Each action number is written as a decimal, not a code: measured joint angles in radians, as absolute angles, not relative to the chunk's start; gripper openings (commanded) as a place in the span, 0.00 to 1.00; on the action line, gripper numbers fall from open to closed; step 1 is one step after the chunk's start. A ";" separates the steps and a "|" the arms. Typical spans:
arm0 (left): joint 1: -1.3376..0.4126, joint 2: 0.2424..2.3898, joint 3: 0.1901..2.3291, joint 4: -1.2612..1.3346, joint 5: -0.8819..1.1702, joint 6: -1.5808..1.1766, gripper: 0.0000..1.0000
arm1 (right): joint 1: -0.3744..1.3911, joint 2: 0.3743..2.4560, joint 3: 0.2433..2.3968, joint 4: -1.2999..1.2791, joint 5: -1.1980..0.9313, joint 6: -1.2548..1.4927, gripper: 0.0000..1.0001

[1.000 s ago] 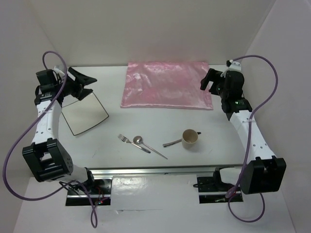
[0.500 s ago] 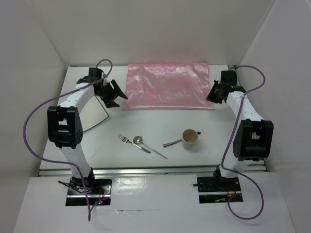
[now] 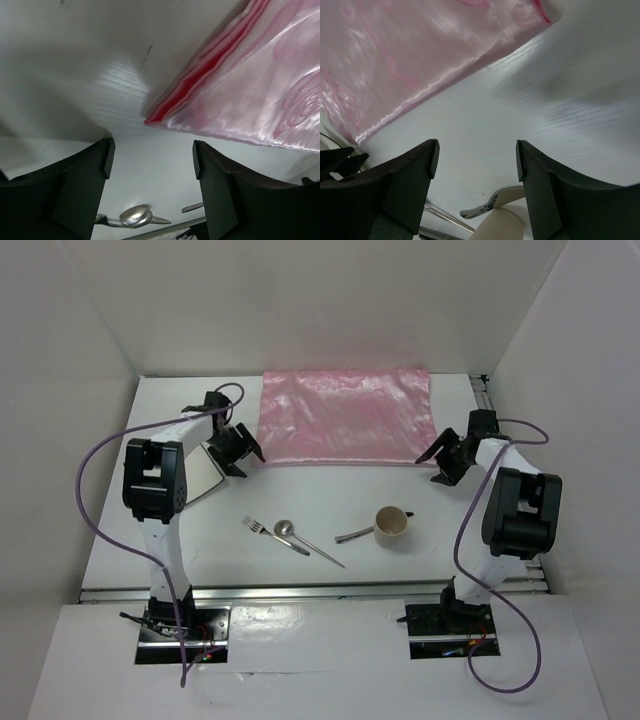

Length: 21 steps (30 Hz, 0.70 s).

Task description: Set the dinner table for one person

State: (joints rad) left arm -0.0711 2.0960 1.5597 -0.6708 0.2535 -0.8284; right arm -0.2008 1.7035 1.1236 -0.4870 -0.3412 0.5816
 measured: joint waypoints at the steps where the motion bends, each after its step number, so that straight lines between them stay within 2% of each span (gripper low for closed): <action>1: -0.072 2.115 1.579 -0.669 0.250 -0.841 0.80 | -0.204 1.717 1.124 -0.484 -0.344 0.592 0.74; 3: -0.076 2.135 1.612 -0.673 0.243 -0.848 0.77 | -0.207 1.744 1.124 -0.477 -0.344 0.616 0.74; 6: -0.084 2.172 1.665 -0.661 0.233 -0.861 0.56 | -0.209 1.774 1.124 -0.454 -0.343 0.651 0.73; 7: -0.088 2.184 1.679 -0.659 0.230 -0.866 0.47 | -0.212 1.784 1.124 -0.443 -0.341 0.664 0.72; 8: -0.090 2.194 1.689 -0.657 0.229 -0.870 0.28 | -0.212 1.795 1.125 -0.432 -0.339 0.671 0.72; 11: -0.092 2.212 1.699 -0.651 0.231 -0.873 0.03 | -0.220 1.854 1.155 -0.416 -0.330 0.694 0.72; 12: -0.093 2.213 1.700 -0.651 0.235 -0.872 0.00 | -0.224 1.877 1.168 -0.409 -0.329 0.700 0.72; 15: -0.094 2.213 1.702 -0.652 0.235 -0.870 0.00 | -0.234 1.919 1.220 -0.401 -0.331 0.716 0.68; 17: -0.093 2.213 1.702 -0.653 0.235 -0.871 0.00 | -0.237 1.954 1.263 -0.395 -0.325 0.722 0.57; 18: -0.093 2.213 1.702 -0.653 0.235 -0.871 0.00 | -0.238 1.970 1.279 -0.385 -0.316 0.724 0.41; 19: -0.093 2.213 1.702 -0.655 0.235 -0.870 0.00 | -0.239 1.983 1.291 -0.376 -0.313 0.724 0.10; 20: -0.092 2.213 1.706 -0.657 0.235 -0.869 0.00 | -0.240 1.994 1.299 -0.369 -0.305 0.725 0.00; 21: -0.091 2.213 1.711 -0.661 0.235 -0.866 0.00 | -0.241 2.003 1.303 -0.366 -0.302 0.736 0.00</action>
